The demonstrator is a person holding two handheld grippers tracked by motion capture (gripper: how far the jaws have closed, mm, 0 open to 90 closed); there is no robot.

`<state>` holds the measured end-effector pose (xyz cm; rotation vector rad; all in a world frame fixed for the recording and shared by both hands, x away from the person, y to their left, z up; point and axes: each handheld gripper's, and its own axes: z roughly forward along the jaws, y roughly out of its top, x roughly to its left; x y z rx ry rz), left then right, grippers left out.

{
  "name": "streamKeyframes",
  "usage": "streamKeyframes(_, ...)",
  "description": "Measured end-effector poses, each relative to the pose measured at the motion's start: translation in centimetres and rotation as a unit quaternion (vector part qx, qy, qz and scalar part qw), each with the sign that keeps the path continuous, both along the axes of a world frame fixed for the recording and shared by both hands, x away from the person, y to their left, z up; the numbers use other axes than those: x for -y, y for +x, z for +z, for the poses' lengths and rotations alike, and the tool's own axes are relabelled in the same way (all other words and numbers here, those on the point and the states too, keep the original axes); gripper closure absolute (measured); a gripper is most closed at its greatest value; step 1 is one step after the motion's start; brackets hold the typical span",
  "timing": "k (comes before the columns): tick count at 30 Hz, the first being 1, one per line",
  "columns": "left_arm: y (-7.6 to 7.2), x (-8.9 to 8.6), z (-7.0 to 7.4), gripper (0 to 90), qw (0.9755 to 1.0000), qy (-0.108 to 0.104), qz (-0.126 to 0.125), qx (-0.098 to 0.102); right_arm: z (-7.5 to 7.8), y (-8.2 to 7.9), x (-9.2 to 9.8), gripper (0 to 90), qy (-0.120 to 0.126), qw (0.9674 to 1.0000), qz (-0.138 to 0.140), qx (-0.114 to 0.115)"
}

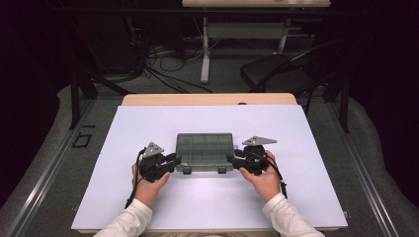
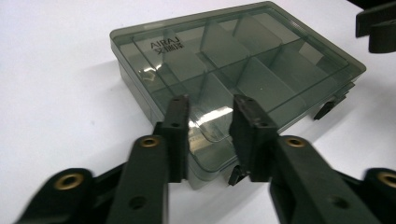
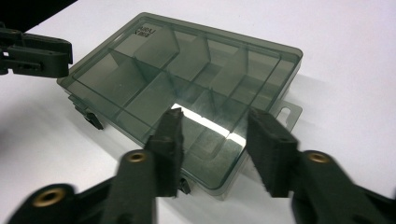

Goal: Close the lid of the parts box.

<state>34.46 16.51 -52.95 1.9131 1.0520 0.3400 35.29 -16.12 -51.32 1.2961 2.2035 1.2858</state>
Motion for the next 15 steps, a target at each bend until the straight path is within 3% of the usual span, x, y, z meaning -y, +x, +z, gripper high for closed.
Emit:
streamKeyframes(5, 0.04, 0.16, 0.18, 48.8, 0.9997, -0.001, -0.017, 0.019, 0.19, 0.26, -0.06, 40.0, 0.009, 0.9997, 0.014, 0.016)
streamKeyframes(8, 0.32, 0.03, 0.06, 44.1, 0.9990, -0.027, -0.037, 0.000, 0.26, 0.37, -0.01, 34.3, 0.004, 0.9995, 0.021, 0.021)
streamKeyframes(10, 0.43, -0.08, 0.03, 42.0, 0.9988, -0.033, -0.037, -0.006, 0.34, 0.37, 0.00, 33.4, -0.001, 0.9993, 0.016, 0.033)
streamKeyframes(13, 0.51, -0.35, 0.22, 38.2, 0.9991, -0.029, -0.031, 0.005, 0.42, 0.40, -0.04, 27.8, 0.001, 0.9995, 0.012, 0.028)
streamKeyframes(15, 0.53, -0.60, 0.49, 37.0, 0.9986, -0.039, -0.036, 0.009, 0.51, 0.32, -0.05, 24.3, -0.006, 0.9993, 0.015, 0.033)
